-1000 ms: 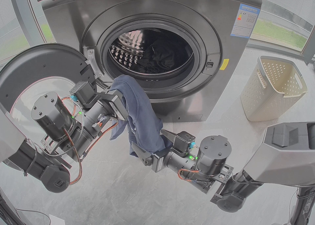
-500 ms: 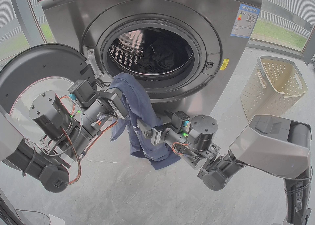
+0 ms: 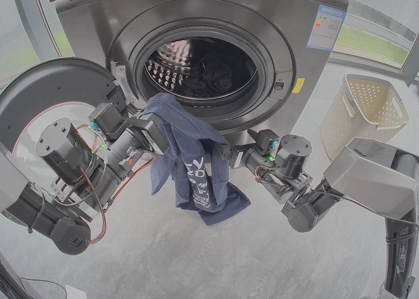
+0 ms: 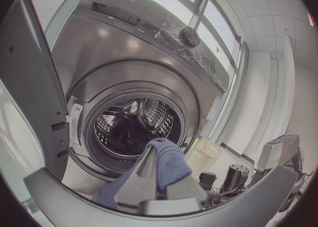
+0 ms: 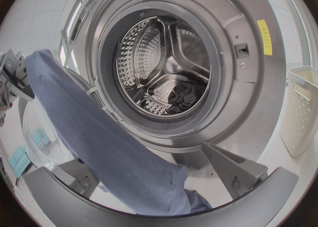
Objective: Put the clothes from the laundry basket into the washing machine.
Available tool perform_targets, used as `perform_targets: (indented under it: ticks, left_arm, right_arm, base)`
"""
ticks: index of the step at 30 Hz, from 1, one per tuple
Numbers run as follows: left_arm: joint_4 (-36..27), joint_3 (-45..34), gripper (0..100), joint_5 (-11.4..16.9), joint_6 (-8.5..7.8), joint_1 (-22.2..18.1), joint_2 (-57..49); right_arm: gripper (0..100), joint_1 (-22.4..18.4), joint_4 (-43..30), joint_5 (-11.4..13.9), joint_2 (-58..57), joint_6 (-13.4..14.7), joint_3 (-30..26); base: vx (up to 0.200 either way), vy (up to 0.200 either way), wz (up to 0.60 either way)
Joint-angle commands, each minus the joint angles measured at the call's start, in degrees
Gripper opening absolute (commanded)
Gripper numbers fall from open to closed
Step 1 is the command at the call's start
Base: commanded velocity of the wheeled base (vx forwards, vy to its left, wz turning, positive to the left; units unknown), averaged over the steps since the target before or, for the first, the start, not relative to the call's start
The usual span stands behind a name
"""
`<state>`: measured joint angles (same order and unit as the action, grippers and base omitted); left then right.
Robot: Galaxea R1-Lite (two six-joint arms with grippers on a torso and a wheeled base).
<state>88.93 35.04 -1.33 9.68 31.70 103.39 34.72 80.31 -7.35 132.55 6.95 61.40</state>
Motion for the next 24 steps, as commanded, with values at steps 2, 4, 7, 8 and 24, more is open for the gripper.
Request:
perform_targets:
  ticks: [2, 4, 7, 8, 24]
  left_arm:
    - [0.01, -0.41, 0, 0.01, -0.01, 0.12, -0.03]
    - [0.01, -0.49, 0, 0.01, -0.01, 0.12, -0.03]
    - [0.01, -0.67, 0, 0.01, -0.19, 0.21, -0.03]
    - [0.01, -0.76, 0, 0.01, -0.19, 0.21, -0.12]
    - [-0.07, -0.49, 0, -0.08, -0.01, 0.65, -0.56]
  right_arm:
    - [100, -1.67, 0.20, 0.14, -3.35, -0.01, -1.11]
    - [100, -1.76, 0.11, 0.14, -3.61, -0.01, -1.29]
    - [100, -1.76, -0.51, 0.14, -4.32, -0.01, -0.58]
    - [100, -2.02, -0.77, 0.14, -4.40, -0.01, -0.14]
    - [100, 2.72, -0.86, -0.21, 0.25, 0.08, -1.81]
  base:
    - [0.000, 0.000, 0.00]
    - [0.000, 0.000, 0.00]
    - [0.000, 0.000, 0.00]
    - [0.000, 0.000, 0.00]
    - [0.000, 0.000, 0.00]
